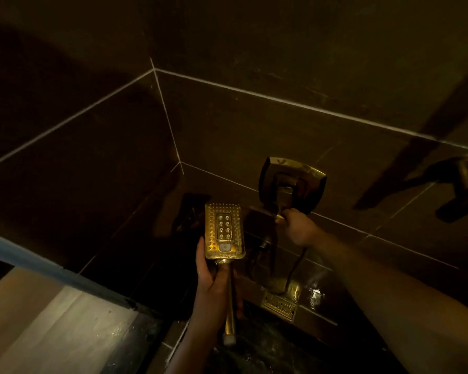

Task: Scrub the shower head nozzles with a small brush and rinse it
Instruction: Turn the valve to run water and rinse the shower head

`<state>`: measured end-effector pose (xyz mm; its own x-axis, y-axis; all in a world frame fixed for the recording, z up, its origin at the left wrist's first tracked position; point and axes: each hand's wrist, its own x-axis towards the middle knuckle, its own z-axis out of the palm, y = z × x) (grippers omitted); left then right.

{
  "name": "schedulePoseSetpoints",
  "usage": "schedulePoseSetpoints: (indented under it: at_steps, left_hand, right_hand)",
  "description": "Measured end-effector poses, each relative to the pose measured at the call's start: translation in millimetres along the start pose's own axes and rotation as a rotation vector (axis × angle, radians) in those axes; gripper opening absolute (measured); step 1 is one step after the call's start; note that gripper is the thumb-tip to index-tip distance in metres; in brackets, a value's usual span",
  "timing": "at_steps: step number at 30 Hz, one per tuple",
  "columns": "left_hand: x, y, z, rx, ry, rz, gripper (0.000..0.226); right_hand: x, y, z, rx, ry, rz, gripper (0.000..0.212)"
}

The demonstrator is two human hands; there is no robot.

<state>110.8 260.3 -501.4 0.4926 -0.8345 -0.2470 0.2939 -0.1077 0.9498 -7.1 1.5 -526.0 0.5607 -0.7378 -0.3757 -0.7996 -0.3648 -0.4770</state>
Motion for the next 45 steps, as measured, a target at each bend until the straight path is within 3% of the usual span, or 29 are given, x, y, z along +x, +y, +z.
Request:
schedulePoseSetpoints:
  at_steps: [9, 15, 21, 23, 36, 45]
  left_hand:
    - [2.4, 2.8, -2.2, -0.022, 0.07, 0.032, 0.073]
    - [4.1, 17.7, 26.5, -0.18, 0.273, 0.051, 0.065]
    - [19.9, 38.1, 79.9, -0.311, 0.443, -0.01, 0.032]
    - [22.1, 43.2, 95.8, -0.319, 0.457, -0.047, 0.031]
    - [-42.7, 84.3, 184.6, -0.509, 0.223, -0.021, 0.036]
    - [-71.6, 101.4, 195.8, -0.584, 0.079, -0.065, 0.035]
  right_hand:
    - [-19.0, -22.1, 4.0, -0.09, 0.005, 0.109, 0.03]
    - [-99.7, -25.9, 15.3, 0.125, 0.228, 0.114, 0.025]
    - [-186.2, -39.9, 30.0, 0.055, 0.169, 0.081, 0.023]
    - [-203.3, -43.7, 24.5, 0.04, 0.205, 0.055, 0.025]
    - [-304.5, -39.1, -12.2, 0.203, 0.42, 0.069, 0.021]
    - [-340.7, -35.7, -13.8, 0.19, 0.54, 0.031, 0.008]
